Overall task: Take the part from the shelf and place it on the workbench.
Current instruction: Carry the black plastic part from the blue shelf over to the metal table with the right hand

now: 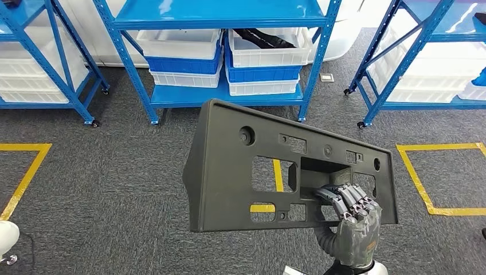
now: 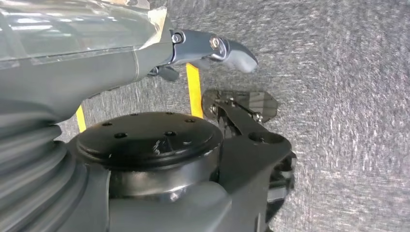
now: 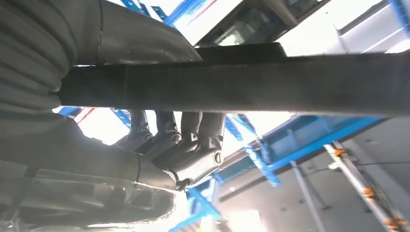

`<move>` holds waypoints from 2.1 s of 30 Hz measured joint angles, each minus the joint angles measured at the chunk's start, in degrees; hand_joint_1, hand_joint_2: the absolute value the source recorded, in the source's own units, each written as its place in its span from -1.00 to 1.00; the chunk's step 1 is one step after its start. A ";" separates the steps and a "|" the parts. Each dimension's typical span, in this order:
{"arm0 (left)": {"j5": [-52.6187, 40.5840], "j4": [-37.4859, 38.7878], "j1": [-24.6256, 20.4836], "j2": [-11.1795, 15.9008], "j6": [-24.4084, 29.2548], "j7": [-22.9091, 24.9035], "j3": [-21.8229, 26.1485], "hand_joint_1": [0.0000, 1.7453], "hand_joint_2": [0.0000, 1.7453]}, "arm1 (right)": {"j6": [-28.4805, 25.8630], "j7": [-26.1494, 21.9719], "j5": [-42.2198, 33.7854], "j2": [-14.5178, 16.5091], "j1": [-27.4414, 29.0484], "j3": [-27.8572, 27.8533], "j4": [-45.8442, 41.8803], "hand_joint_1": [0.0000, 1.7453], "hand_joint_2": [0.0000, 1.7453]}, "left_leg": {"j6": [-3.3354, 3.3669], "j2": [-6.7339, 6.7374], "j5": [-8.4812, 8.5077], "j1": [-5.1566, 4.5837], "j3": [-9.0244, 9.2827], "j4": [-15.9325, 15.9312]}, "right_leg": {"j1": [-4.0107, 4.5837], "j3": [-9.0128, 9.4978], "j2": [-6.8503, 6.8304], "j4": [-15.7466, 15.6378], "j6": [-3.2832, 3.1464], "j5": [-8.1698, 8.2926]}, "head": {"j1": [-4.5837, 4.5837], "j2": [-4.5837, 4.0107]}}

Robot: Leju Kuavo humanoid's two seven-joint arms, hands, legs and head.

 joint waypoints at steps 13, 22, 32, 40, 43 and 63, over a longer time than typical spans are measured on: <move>-12.97 -0.01 -0.22 0.01 -6.07 2.63 -7.73 -1.00 1.00 | -0.09 -5.71 -4.42 4.43 8.21 -23.69 -7.48 1.00 1.00 | 0.39 7.78 -0.60 0.36 1.03 -3.30 | -1.39 -4.93 -6.32 5.30 4.00 -0.21 | 0.71 0.01; -16.51 -0.05 -3.51 2.46 -12.91 8.46 -13.55 -1.00 1.00 | -0.09 -8.61 -3.84 16.48 14.71 -41.31 -19.21 1.00 1.00 | -1.68 5.15 -8.98 0.58 -3.07 8.83 | -1.21 -4.24 -3.36 2.00 0.71 2.24 | 0.15 0.00; -12.85 -0.05 -4.36 3.30 -12.65 10.37 -13.47 -1.00 1.00 | -0.09 -11.16 3.41 18.91 13.67 -34.07 -20.05 1.00 1.00 | 1.44 0.17 -3.03 -0.27 1.81 -1.29 | 0.20 -5.15 3.80 2.04 0.69 3.48 | 0.02 0.01; -7.61 -0.05 -3.43 3.17 -8.44 11.06 -8.54 -1.00 1.00 | -0.09 -16.53 -6.24 12.73 6.06 -24.89 -6.71 1.00 1.00 | 1.48 6.81 -1.22 0.04 1.48 -3.04 | -0.50 -13.21 -3.14 17.64 2.13 -3.17 | 0.52 0.00; -6.58 -0.06 -3.28 3.03 -6.76 11.42 -6.82 -1.00 1.00 | -0.09 -16.55 -7.45 9.99 2.45 -22.61 -0.83 1.00 1.00 | 1.00 9.11 -1.37 0.10 1.38 -2.63 | -1.48 -8.48 -5.20 9.80 4.06 -0.14 | 0.59 0.00; -4.68 -0.06 -3.02 2.72 -4.16 10.79 -3.03 -1.00 1.00 | -0.09 -13.44 -10.65 2.53 -8.20 -13.21 15.41 1.00 1.00 | -0.31 -0.35 -2.90 0.36 0.78 -0.78 | -0.91 -7.37 4.12 2.43 2.26 4.46 | 0.07 0.00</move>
